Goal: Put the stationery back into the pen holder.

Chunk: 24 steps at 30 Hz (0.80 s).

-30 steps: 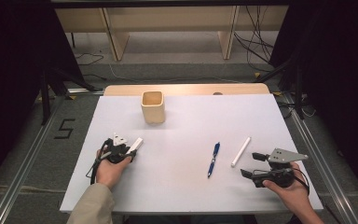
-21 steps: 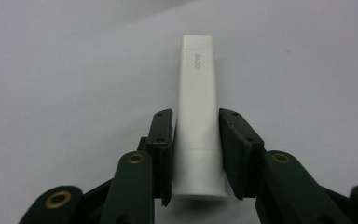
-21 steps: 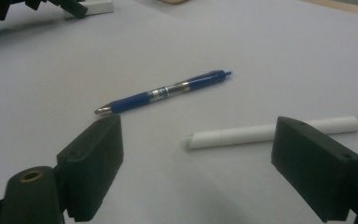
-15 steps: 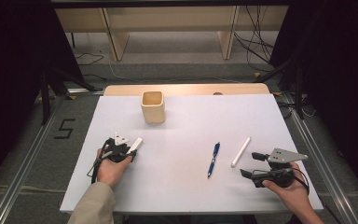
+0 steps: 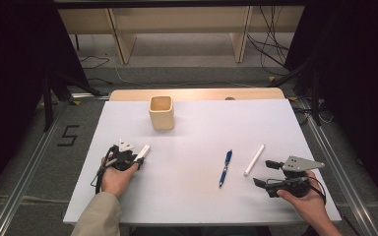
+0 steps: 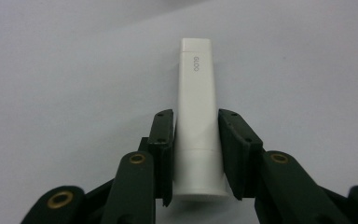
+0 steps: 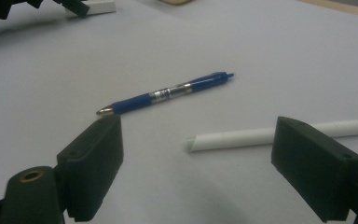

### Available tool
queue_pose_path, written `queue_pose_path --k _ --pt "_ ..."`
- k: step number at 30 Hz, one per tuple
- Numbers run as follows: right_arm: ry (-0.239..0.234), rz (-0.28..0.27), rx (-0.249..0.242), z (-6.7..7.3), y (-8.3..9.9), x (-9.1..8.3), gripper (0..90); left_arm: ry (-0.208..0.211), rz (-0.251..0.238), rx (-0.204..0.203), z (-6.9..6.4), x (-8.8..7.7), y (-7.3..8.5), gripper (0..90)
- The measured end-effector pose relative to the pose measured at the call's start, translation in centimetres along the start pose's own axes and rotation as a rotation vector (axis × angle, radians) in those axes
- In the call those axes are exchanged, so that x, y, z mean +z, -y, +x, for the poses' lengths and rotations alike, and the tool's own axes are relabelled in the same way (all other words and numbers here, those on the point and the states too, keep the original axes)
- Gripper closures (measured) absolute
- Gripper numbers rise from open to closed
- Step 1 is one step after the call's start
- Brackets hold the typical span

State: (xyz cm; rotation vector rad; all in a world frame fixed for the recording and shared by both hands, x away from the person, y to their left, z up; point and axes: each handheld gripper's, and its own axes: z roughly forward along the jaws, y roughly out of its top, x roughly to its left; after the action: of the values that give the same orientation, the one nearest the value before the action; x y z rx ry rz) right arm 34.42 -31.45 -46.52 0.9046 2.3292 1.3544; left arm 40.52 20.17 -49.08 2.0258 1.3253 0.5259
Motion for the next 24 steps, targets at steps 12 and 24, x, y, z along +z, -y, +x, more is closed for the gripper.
queue_pose_path --k 12,24 --pt "-0.002 0.002 0.002 0.0 0.0 0.1 17.6 0.01 -0.022 0.012 -0.2 -0.4 -0.2 67.2" --pt "-0.005 0.001 -0.003 0.0 -0.1 0.1 17.6 0.031 -0.056 0.029 -1.0 -1.3 -0.5 67.2"
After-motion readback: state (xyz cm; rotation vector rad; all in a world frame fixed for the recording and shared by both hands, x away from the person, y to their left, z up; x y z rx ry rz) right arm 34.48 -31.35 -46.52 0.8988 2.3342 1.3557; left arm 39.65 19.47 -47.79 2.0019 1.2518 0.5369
